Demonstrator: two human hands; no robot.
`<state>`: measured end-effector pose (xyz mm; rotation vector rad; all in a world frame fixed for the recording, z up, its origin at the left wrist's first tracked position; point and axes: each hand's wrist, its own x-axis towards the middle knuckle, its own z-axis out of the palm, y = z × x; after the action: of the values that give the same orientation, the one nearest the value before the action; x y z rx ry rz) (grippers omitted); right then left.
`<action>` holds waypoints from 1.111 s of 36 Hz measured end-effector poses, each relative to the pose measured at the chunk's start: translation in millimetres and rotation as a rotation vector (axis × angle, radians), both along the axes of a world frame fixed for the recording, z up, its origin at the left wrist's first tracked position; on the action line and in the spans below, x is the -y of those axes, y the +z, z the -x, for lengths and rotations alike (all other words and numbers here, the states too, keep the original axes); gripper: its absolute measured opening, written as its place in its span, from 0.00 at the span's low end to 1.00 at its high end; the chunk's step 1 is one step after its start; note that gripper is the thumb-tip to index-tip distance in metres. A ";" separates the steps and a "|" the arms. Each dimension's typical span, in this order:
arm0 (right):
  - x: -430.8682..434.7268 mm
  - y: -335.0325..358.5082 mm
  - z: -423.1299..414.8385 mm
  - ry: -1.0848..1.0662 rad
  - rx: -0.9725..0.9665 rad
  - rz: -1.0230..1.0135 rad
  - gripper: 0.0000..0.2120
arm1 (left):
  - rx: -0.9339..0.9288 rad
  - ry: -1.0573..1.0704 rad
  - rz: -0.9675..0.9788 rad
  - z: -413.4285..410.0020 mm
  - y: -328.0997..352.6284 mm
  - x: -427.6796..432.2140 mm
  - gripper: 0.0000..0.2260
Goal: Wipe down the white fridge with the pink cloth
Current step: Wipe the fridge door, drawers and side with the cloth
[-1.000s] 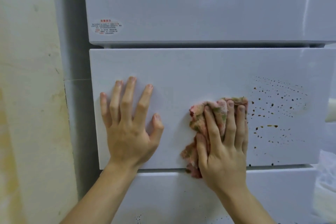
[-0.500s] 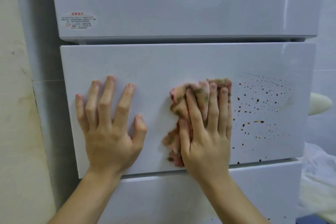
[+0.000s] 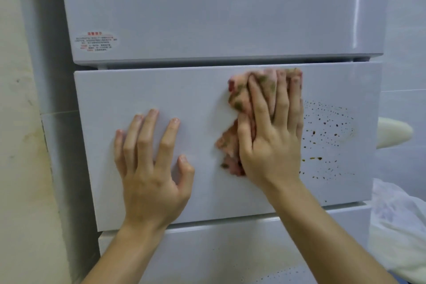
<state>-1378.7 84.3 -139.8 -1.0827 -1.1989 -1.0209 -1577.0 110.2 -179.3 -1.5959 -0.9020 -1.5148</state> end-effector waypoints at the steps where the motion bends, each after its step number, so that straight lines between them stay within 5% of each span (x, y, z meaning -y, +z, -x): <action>1: -0.9 8.8 0.3 -0.006 -0.027 -0.014 0.26 | -0.007 -0.009 0.002 -3.2 -0.1 0.5 0.24; 14: 0.2 -71.5 -9.6 -0.010 -0.042 0.014 0.25 | 0.008 0.021 -0.045 -10.4 -6.7 -10.1 0.24; 27: 0.5 10.7 -23.2 -0.005 -0.052 -0.028 0.25 | 0.020 0.026 -0.037 -10.8 -4.7 -7.3 0.23; 40: 10.8 -112.0 -40.5 0.014 0.051 0.110 0.28 | 0.055 0.103 -0.051 -26.2 1.5 -4.4 0.27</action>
<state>-1338.2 73.6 -251.8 -1.1379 -1.3144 -0.9865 -1550.8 114.6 -177.8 -1.4553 -0.9538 -1.5040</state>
